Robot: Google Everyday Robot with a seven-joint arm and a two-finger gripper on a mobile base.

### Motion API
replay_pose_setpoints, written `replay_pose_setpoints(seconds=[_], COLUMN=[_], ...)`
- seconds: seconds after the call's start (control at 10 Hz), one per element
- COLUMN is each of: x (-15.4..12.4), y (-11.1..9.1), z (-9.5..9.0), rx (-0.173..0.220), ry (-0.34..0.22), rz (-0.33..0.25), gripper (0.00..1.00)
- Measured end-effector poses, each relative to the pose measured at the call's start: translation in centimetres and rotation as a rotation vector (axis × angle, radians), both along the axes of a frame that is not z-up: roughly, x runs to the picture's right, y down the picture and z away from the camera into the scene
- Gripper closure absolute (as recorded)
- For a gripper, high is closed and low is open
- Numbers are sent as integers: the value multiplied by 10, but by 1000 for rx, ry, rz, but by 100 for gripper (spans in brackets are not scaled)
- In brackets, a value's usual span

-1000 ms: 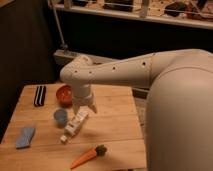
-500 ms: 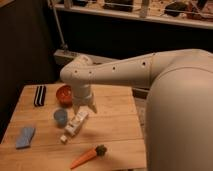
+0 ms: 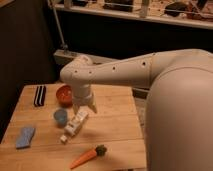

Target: Place the white sponge in the ceramic cup

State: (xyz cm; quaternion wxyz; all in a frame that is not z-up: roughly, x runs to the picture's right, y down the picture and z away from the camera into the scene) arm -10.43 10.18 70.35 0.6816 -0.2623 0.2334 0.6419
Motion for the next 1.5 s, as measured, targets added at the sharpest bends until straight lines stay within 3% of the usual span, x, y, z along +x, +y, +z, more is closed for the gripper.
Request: replay_pose_setpoints(seconds=[1.0,1.1,1.3,1.5], x=[-1,-5,-36,-60], y=[-3,-8,-21,-24], z=[2,6,18,25], rx=[13,37,101,129], ry=[-9,-29,-119,-182], rz=[-18,-59,-221,-338], gripper=[35,35,35,35])
